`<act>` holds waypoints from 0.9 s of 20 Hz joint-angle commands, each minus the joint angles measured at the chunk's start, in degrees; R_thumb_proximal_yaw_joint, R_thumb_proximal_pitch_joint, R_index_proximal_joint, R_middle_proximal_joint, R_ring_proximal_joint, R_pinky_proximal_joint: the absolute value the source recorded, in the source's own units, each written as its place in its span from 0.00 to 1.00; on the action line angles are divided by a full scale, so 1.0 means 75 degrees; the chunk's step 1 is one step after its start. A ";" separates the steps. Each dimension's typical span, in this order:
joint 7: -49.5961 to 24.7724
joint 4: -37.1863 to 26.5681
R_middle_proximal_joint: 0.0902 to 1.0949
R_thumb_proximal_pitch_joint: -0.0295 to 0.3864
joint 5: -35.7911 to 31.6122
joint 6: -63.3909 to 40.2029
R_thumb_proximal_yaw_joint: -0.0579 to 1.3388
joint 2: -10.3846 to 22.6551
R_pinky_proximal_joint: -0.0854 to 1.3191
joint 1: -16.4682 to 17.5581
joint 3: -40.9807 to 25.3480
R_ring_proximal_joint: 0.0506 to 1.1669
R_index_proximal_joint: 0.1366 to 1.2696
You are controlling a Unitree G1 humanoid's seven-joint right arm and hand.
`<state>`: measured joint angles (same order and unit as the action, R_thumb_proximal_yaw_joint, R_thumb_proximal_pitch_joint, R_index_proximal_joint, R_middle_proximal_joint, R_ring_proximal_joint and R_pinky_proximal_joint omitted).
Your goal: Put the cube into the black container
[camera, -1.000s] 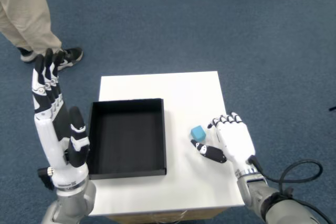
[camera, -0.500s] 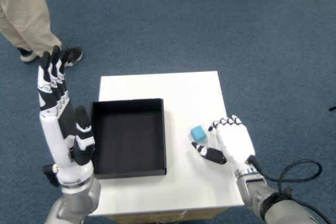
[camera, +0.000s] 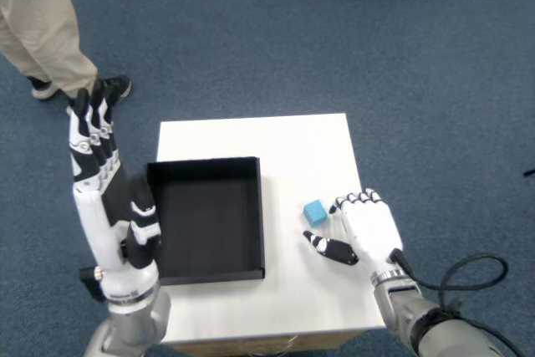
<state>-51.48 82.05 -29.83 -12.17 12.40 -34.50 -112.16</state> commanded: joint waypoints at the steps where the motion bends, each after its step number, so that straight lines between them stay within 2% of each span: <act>1: -0.0164 0.0138 0.36 0.01 0.0001 0.0135 0.31 0.0051 0.24 -0.0367 -0.0024 0.29 0.48; 18: -0.0262 0.0142 0.36 0.01 0.0124 0.0256 0.30 -0.0063 0.27 -0.0643 -0.0156 0.30 0.47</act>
<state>-50.96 82.05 -28.92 -10.74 11.34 -35.97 -113.74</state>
